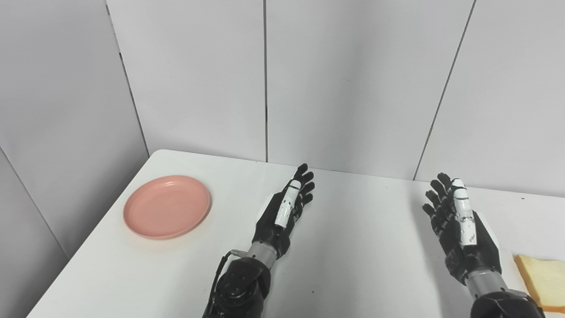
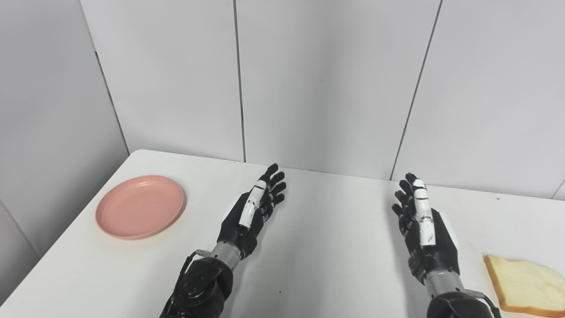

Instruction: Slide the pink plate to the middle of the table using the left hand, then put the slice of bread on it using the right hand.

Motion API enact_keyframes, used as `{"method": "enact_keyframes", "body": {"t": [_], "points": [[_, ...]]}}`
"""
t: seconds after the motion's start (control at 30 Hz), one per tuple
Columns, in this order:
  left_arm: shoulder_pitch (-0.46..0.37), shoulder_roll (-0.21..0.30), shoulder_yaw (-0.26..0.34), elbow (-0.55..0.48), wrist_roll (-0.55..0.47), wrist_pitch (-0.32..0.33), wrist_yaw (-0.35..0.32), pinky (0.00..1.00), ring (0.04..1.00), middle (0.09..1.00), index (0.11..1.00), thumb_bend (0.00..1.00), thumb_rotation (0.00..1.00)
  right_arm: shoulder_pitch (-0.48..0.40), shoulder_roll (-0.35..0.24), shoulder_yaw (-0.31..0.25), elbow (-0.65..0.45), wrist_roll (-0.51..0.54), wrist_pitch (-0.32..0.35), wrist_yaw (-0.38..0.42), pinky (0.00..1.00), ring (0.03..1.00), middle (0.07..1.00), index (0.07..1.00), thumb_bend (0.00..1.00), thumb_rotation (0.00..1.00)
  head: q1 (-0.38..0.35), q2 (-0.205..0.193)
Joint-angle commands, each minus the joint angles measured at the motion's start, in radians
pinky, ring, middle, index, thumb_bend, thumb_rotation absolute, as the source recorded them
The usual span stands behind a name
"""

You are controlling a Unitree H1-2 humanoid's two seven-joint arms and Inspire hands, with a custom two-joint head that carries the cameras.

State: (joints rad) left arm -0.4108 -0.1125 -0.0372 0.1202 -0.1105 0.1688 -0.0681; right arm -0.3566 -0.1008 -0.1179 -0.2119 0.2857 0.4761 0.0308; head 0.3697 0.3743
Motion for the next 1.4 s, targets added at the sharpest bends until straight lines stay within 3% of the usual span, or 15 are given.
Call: {"method": "enact_keyframes", "body": {"t": [0.0, 0.4, 0.53, 0.73, 1.0, 1.13, 1.37], "points": [[-0.053, -0.002, 0.006, -0.042, -0.015, -0.029, -0.005, 0.97, 0.968, 0.964, 0.952, 0.37, 1.0, -0.027, -0.011, 0.004, -0.035, 0.015, -0.008, 0.007, 1.0, 1.0, 1.0, 1.0, 0.12, 1.0, 0.001, 0.001], [-0.067, 0.04, 0.041, -0.153, -0.007, 0.001, 0.019, 1.0, 0.966, 0.967, 0.955, 0.41, 1.0, -0.026, -0.032, 0.015, -0.036, 0.035, -0.008, 0.004, 1.0, 1.0, 1.0, 1.0, 0.11, 1.0, 0.012, 0.007], [-0.068, 0.053, 0.065, -0.183, 0.005, -0.027, 0.04, 0.99, 0.952, 0.954, 0.94, 0.42, 1.0, -0.027, -0.034, 0.021, -0.043, 0.046, -0.007, -0.012, 1.0, 1.0, 1.0, 1.0, 0.11, 1.0, 0.014, 0.009], [-0.072, 0.083, 0.12, -0.225, -0.023, -0.053, 0.053, 0.98, 0.943, 0.949, 0.929, 0.45, 1.0, -0.027, -0.039, 0.025, -0.044, 0.049, -0.007, -0.017, 1.0, 1.0, 1.0, 1.0, 0.11, 1.0, 0.02, 0.012], [-0.079, 0.111, 0.187, -0.326, -0.047, -0.03, 0.093, 0.97, 0.952, 0.961, 0.947, 0.41, 1.0, -0.027, -0.046, 0.026, -0.042, 0.054, -0.007, -0.015, 1.0, 1.0, 1.0, 1.0, 0.1, 1.0, 0.025, 0.016], [-0.085, 0.117, 0.229, -0.353, -0.023, -0.051, 0.148, 0.93, 0.935, 0.936, 0.928, 0.41, 1.0, -0.026, -0.055, 0.031, -0.044, 0.058, -0.007, -0.018, 1.0, 1.0, 1.0, 1.0, 0.11, 1.0, 0.032, 0.02], [-0.078, 0.185, 0.301, -0.331, -0.04, -0.117, 0.167, 0.95, 0.947, 0.947, 0.938, 0.44, 1.0, -0.026, -0.057, 0.031, -0.044, 0.065, -0.007, -0.02, 1.0, 1.0, 1.0, 1.0, 0.11, 1.0, 0.041, 0.021]]}}
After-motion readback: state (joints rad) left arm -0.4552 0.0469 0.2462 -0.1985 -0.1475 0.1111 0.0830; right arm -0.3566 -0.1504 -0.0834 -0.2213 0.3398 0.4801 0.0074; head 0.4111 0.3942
